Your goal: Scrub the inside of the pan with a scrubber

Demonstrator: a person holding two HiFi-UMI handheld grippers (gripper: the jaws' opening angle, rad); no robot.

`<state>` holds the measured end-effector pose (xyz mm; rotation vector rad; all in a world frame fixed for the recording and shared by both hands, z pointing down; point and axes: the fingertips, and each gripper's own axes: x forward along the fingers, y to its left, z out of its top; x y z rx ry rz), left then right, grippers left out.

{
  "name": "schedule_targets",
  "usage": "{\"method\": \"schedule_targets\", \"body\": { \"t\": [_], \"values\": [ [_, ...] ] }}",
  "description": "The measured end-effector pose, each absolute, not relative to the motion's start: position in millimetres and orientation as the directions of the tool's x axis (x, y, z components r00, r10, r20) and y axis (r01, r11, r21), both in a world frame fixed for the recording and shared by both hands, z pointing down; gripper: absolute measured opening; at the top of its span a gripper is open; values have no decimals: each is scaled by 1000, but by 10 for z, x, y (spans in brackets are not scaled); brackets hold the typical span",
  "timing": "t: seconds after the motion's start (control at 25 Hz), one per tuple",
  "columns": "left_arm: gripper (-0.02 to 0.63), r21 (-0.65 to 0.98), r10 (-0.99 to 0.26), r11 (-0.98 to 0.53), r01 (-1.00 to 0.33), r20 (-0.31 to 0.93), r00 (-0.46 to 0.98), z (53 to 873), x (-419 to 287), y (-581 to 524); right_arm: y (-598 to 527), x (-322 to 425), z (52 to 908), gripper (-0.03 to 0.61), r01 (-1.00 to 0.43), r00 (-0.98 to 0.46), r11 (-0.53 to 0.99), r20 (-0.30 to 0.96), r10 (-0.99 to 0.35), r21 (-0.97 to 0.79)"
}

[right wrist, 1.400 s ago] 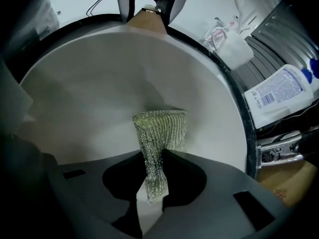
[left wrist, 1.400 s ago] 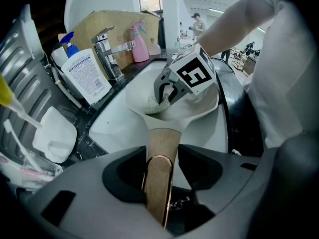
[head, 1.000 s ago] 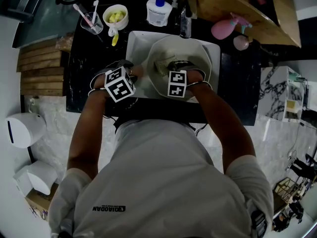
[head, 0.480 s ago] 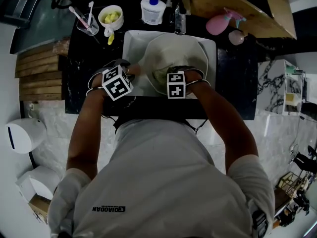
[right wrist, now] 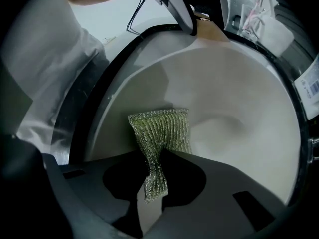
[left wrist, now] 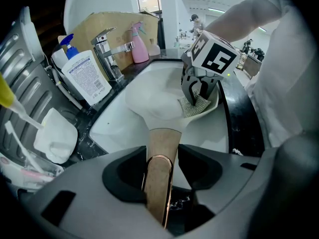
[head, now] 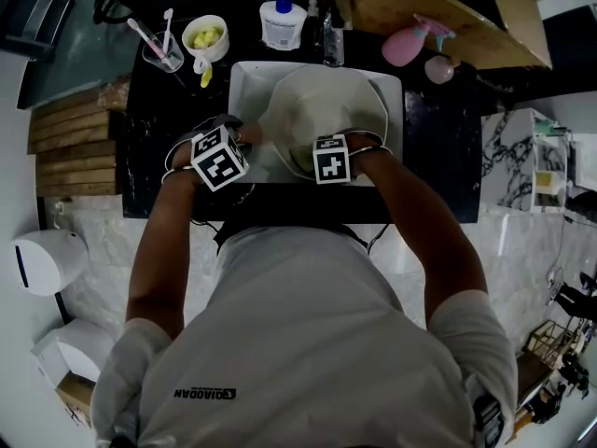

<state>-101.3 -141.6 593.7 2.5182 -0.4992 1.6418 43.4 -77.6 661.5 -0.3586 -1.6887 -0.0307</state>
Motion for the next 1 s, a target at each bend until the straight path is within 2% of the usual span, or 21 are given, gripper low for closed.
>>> {"method": "schedule_targets", "body": {
  "t": [0.28,0.4,0.56,0.8,1.0],
  "values": [
    [210,-95,-217,-942,-323,905,367,5940,-1017,-1411,-825,435,6533,97,242,-133,958,973,190,-155],
    [210,-98,-219,-942,-322,905,365,5940,-1017,-1418,-1069,413,6392,91,183,-199,982,977,76,-40],
    [210,-97,-218,-942,-322,905,365,5939,-1017,-1413,-1523,562,6318,89,79,-219,983,965,-145,165],
    [210,-94,-215,-942,-322,905,366,5938,-1013,-1418,-2025,861,6353,87,-23,-132,919,910,-393,394],
    [210,-90,-212,-942,-323,906,367,5940,-1013,-1412,-2251,915,6361,87,-6,-48,856,855,-516,516]
  ]
}}
